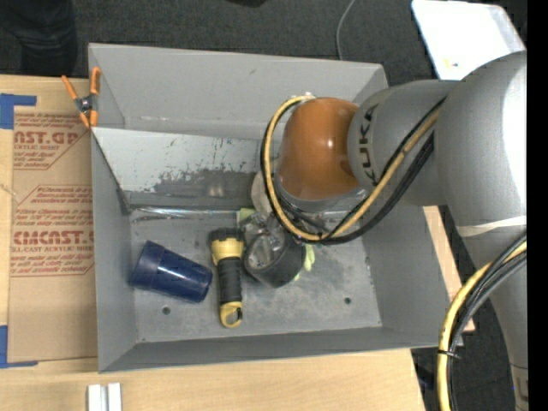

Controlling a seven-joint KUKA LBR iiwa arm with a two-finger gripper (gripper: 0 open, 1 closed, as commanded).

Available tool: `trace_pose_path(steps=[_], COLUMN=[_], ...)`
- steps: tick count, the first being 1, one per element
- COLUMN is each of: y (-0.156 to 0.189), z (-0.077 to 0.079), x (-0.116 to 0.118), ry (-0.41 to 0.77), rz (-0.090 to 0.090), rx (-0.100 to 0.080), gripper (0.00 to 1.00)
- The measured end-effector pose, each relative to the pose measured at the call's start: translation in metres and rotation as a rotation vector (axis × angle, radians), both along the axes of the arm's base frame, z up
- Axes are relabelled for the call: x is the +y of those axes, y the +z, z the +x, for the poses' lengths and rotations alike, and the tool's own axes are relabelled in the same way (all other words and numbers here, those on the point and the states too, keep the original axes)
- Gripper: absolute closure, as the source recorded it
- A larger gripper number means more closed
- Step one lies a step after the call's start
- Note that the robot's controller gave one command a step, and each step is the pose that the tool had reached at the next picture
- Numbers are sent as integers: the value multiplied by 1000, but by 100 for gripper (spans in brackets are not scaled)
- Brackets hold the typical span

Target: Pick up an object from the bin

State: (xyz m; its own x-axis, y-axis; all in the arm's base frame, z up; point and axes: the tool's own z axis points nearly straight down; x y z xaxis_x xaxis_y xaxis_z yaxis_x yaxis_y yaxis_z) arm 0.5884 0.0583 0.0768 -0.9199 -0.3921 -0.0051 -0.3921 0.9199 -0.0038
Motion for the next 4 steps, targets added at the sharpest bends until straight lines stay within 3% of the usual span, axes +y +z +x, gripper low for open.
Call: trace_pose_path(steps=[1,2,3,4], y=[-3,-3,68,52], z=[-3,-1,-5,-2], x=[8,43,37,46], ry=[-237,159,37,209], rz=[-2,-8,-1,-2], rx=[0,0,6,-2], gripper=[100,100,100,100])
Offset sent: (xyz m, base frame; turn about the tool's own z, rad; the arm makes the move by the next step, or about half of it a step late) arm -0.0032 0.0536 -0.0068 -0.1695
